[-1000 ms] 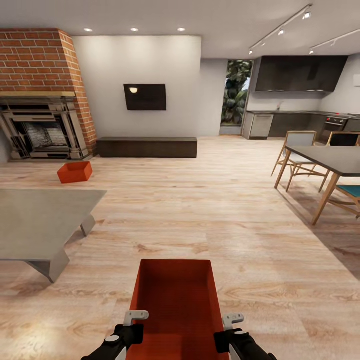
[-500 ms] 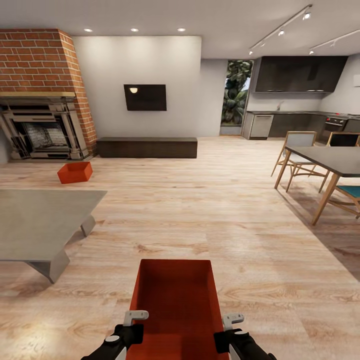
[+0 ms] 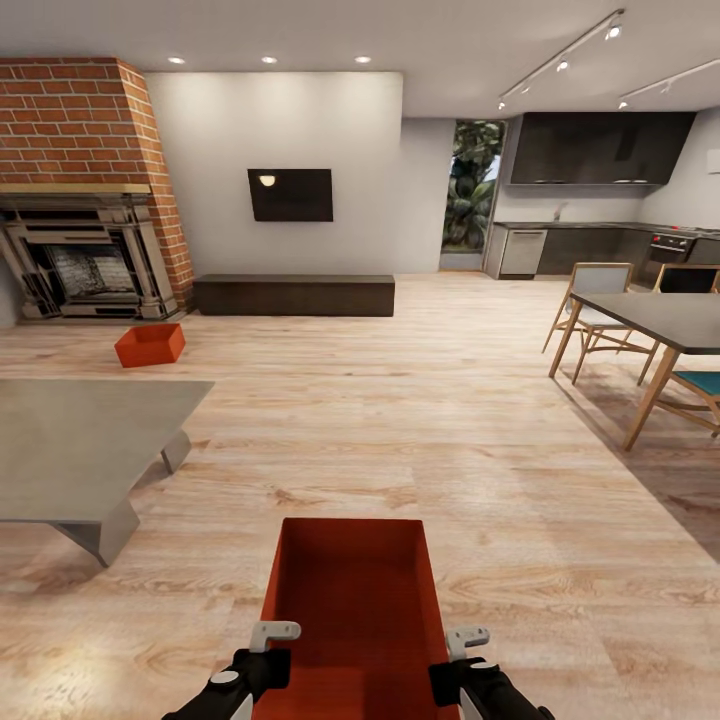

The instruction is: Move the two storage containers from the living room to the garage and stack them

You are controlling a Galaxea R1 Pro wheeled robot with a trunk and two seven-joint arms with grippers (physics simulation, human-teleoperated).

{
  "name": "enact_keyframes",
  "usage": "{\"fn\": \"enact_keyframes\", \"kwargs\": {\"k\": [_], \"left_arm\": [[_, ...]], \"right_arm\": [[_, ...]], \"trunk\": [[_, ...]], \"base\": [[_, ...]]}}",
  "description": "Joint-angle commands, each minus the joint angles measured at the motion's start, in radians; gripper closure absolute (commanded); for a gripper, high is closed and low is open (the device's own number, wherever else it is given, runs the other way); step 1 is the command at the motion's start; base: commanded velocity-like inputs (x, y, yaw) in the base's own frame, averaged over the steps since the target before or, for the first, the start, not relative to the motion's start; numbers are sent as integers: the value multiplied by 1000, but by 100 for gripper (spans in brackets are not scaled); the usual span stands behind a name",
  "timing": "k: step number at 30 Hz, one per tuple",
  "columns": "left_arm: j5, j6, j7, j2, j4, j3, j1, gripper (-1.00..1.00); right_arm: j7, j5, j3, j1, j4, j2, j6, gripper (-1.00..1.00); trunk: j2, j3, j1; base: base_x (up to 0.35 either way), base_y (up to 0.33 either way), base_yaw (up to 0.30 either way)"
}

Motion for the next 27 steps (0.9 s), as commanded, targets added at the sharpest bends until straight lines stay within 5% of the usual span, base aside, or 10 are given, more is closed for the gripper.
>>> {"fn": "enact_keyframes", "kwargs": {"k": [1,27], "left_arm": [[5,-3,-3,0,1,-5,0,100],[11,-8,55,-1,1,-4,0,100]], "right_arm": [[1,-6,3,0,-3,-1,6,100],[1,-6,3,0,-4,-3,6,100]], "trunk": [[0,-1,0],[0,-1,0]], "base": [[0,0,0],[0,0,0]]}}
